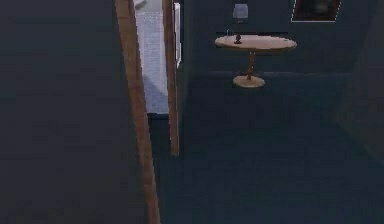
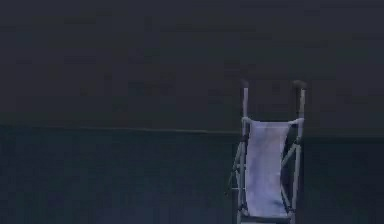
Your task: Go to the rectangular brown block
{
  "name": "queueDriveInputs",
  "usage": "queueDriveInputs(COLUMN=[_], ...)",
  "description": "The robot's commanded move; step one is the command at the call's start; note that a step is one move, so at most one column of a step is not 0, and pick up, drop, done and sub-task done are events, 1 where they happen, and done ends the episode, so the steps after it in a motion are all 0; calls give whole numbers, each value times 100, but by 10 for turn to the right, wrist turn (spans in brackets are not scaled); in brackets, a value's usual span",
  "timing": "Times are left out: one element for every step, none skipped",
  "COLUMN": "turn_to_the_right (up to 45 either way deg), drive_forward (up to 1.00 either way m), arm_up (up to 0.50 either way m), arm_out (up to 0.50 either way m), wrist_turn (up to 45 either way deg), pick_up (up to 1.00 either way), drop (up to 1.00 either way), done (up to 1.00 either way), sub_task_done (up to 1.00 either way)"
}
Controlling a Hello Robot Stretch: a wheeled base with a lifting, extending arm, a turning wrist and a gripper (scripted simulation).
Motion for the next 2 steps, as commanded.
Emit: queueDriveInputs(turn_to_the_right=[270, 0], drive_forward=[0, 100], arm_up=[0, 0], arm_out=[0, 0], wrist_turn=[0, 0], pick_up=[0, 0], drop=[0, 0], done=[0, 0], sub_task_done=[0, 0])
